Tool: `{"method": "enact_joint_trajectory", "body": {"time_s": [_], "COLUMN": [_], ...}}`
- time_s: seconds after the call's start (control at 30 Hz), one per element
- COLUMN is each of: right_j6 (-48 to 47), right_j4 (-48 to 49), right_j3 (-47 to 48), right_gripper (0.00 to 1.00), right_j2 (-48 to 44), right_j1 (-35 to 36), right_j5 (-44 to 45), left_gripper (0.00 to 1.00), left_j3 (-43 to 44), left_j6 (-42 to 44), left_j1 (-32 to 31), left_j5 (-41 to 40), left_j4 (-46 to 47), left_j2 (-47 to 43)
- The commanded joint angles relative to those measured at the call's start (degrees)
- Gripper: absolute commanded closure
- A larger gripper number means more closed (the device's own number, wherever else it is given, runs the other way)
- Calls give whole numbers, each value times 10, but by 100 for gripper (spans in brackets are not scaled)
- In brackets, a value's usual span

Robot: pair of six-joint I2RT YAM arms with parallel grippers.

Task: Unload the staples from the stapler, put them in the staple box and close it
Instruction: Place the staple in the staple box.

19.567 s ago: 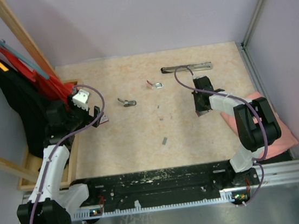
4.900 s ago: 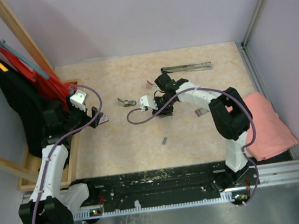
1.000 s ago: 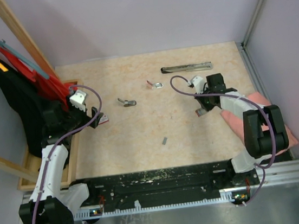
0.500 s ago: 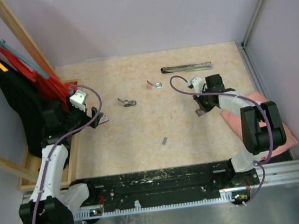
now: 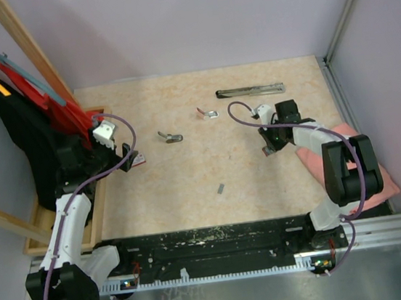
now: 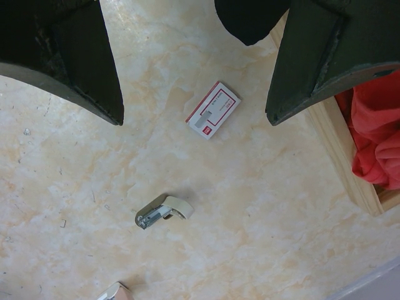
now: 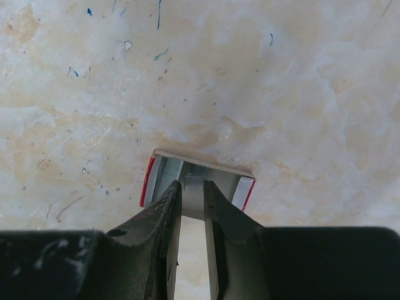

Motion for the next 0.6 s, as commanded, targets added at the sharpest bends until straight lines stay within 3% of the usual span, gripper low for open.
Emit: {"method": "enact_joint_trajectory", "body": {"time_s": [0.0, 0.37, 0.57], "right_j6": [6, 8, -5], "right_j4": [0, -3, -28], "right_j3": [1, 7, 34], "right_gripper": [78, 76, 69], "right_j2": [-3, -17, -47], "right_j1": [-3, -3, -3], "right_j5": [-16, -17, -33], "left_gripper": [1, 1, 1], "left_j3": [12, 12, 12], "left_j6": [2, 2, 2], "left_j1": [4, 4, 5], "left_j5": [12, 12, 13], "left_j4": [-5, -5, -5], "left_j2": [-3, -3, -3]}}
